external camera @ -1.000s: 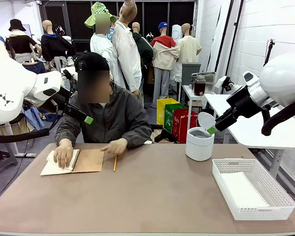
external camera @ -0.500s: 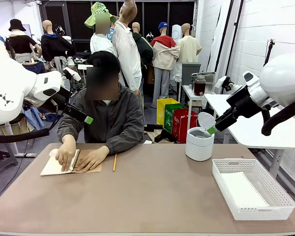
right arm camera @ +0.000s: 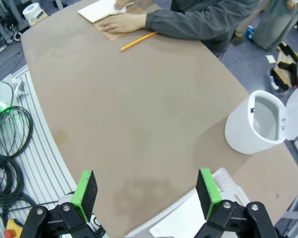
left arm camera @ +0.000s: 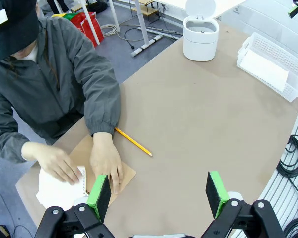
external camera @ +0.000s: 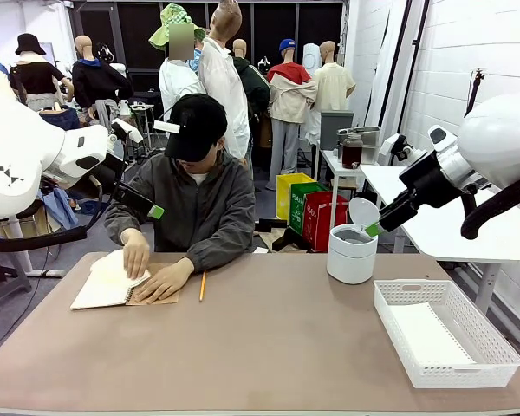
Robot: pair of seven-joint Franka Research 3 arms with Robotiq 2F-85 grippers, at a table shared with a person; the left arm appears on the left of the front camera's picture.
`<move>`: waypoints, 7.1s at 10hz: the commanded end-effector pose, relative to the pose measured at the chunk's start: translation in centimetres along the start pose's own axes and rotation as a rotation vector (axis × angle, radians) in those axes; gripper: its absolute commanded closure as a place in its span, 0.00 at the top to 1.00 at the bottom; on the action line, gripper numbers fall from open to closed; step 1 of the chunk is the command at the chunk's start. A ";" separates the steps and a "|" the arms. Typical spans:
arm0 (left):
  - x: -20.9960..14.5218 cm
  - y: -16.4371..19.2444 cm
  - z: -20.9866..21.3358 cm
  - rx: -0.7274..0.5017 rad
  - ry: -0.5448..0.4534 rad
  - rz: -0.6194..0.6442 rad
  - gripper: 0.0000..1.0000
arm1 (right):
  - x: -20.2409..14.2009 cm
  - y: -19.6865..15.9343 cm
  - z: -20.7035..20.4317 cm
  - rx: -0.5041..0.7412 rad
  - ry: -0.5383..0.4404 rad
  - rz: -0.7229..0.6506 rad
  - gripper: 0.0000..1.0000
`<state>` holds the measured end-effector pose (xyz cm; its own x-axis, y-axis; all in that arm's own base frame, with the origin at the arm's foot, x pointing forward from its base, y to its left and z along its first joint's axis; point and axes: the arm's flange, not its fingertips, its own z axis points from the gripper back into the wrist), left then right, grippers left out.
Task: Sort the paper based on its condition.
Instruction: If a person hands you a paper, place it in the Organizing basket , and if it's crumpled, put it in the Trash can.
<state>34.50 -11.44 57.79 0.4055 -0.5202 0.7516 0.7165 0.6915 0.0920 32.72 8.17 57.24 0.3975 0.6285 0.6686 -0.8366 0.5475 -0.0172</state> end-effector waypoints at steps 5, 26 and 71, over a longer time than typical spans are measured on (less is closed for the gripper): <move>0.0 0.1 0.1 -0.007 0.004 0.004 1.00 | 0.1 0.0 0.0 0.004 0.003 0.005 1.00; 0.0 0.1 0.1 -0.007 0.004 0.004 1.00 | 0.1 0.0 0.0 0.004 0.003 0.005 1.00; 0.0 0.1 0.1 -0.007 0.004 0.004 1.00 | 0.4 0.5 -0.5 -0.010 0.021 -0.002 1.00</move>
<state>34.50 -11.44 57.79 0.4056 -0.5202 0.7516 0.7165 0.6915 0.0920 32.68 8.31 57.23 0.3960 0.6312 0.6669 -0.8377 0.5458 -0.0192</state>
